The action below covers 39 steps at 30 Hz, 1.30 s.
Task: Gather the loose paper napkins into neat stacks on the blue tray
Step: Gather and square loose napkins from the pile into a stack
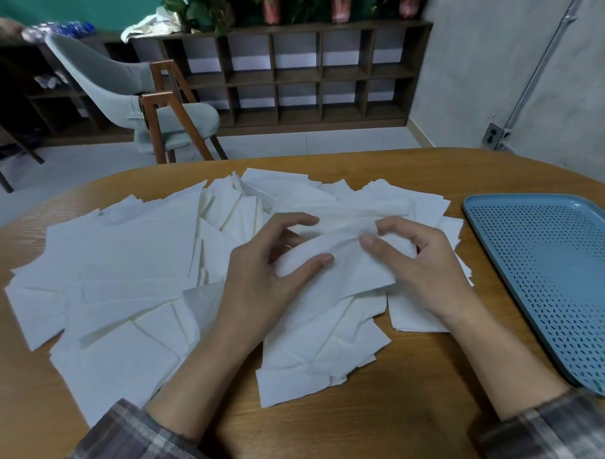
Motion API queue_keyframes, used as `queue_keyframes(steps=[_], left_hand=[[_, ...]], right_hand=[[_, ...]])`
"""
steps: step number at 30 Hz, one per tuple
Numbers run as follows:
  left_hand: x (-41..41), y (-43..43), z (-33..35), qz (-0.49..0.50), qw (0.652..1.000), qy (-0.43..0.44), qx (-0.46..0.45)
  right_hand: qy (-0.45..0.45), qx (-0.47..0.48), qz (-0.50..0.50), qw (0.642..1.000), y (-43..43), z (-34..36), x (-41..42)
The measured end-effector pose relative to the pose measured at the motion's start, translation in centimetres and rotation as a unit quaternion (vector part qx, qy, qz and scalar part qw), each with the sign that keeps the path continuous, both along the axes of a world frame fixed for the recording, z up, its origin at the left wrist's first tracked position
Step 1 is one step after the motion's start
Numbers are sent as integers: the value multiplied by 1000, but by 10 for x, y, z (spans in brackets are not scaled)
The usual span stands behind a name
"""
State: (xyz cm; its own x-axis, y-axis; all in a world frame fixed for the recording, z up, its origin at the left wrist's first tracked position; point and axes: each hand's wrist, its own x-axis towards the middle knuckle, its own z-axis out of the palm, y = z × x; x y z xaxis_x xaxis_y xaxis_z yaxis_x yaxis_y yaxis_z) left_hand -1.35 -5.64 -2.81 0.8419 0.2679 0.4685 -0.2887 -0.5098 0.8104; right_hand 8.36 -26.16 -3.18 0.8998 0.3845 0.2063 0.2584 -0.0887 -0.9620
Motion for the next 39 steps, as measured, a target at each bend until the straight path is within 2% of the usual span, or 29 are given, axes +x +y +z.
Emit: queue_keyframes(steps=[4,9,18,25,28,31,33,36,38,39], left_hand=[[1,4,7,43,992,13,-114],[0,4,12,33,988,16,-149],[0,2,10,34,987,27,-155],[1,1,8,43,988,24,-145],[1,4,3,77,990,15,-114],[1,4,5,109,988,24,-110],[1,4,10,82,981,82,-155],[1,3,13,-66,942,175,-278],[1,2,13,-116,916,183,-339],[1,2,14,-116,916,174,-342]], right_hand=[[0,8,22,1000,-3,7,-2],[22,22,91,995,0,8,-10],[40,45,140,988,1,8,-13],[26,37,116,992,3,9,-15],[4,27,103,994,4,10,-14],[26,86,104,991,1,14,-12],[78,156,124,977,0,16,-11],[85,179,132,971,-1,17,-10],[87,178,126,972,0,17,-10],[92,179,123,972,0,17,-9]])
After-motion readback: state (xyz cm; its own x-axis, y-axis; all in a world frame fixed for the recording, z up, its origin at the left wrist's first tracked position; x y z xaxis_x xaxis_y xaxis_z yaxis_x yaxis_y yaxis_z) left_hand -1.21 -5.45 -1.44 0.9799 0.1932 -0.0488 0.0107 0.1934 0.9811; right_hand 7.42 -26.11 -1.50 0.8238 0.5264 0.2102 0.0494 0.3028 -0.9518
